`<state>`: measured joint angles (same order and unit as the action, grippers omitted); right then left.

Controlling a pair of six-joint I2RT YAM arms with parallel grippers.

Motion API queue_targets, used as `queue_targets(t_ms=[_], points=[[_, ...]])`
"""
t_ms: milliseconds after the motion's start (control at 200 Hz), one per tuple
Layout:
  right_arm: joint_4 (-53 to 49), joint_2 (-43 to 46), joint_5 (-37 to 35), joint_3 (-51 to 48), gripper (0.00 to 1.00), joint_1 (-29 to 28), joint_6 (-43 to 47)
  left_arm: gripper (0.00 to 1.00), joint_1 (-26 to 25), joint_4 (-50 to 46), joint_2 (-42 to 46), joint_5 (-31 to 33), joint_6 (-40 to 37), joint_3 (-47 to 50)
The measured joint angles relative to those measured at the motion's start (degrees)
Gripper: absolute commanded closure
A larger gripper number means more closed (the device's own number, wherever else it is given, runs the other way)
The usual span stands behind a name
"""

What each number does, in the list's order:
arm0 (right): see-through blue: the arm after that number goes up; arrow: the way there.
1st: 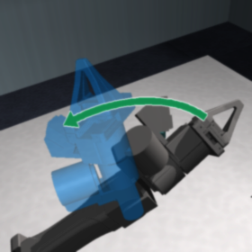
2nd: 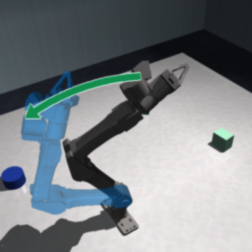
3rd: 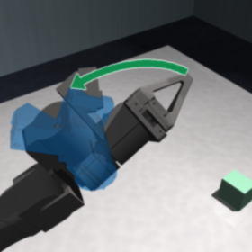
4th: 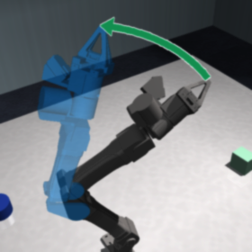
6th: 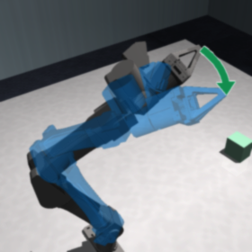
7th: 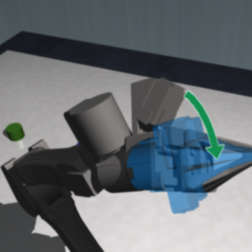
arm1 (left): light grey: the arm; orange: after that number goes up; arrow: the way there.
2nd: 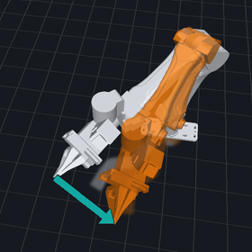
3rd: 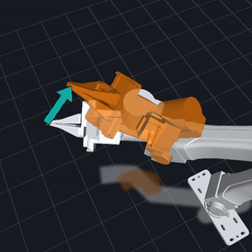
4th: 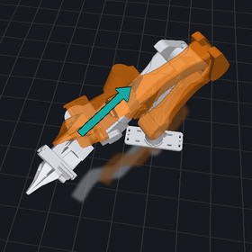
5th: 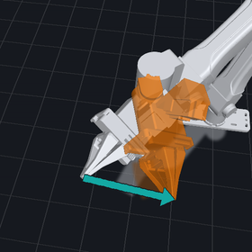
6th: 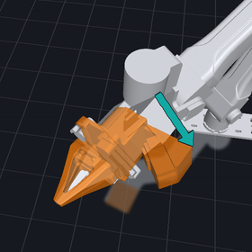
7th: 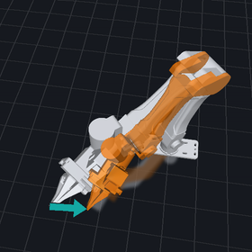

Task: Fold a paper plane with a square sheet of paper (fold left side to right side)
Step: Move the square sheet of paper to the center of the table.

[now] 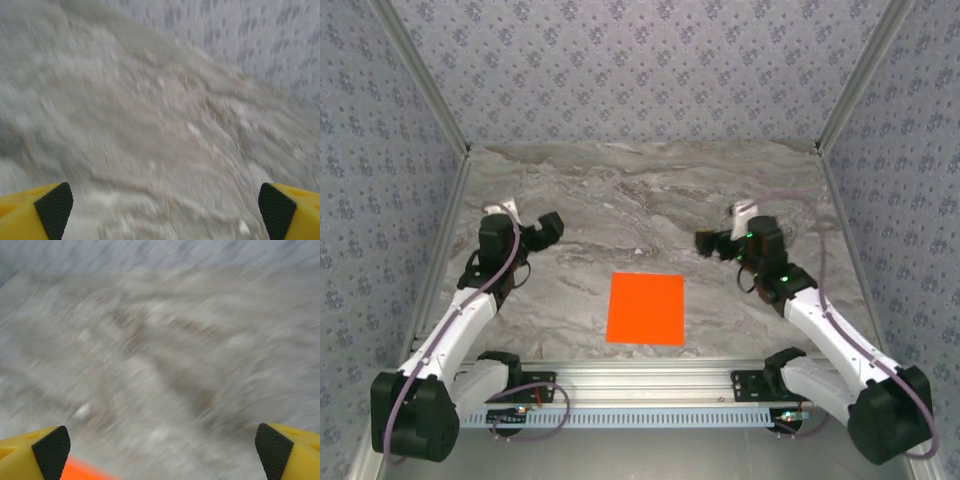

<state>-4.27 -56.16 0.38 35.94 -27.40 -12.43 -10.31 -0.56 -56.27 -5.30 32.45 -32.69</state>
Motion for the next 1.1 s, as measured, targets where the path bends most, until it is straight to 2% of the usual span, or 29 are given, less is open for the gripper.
queue_targets(t_ms=[170,260,330,630,1099], points=[[-8.2,-10.5,-3.7,1.2,0.0,-22.4,-5.8,0.02,-0.3,-5.8,0.1,-3.3,5.2,3.9],[-12.0,-19.4,-4.7,4.9,0.0,-29.6,-7.5,0.02,-0.3,-7.1,1.3,-3.3,6.2,3.9],[-13.6,-25.7,-4.5,8.4,0.0,-32.4,-8.2,0.02,-0.3,-7.5,2.6,-3.3,6.5,3.9],[-17.1,-41.4,-4.0,19.7,0.0,-32.7,-9.3,0.02,-0.3,-10.2,5.6,-2.8,6.6,3.9],[-17.9,-44.8,-1.9,22.6,0.0,-27.6,-9.4,0.02,-0.3,-12.6,5.7,-1.1,6.4,2.3]])
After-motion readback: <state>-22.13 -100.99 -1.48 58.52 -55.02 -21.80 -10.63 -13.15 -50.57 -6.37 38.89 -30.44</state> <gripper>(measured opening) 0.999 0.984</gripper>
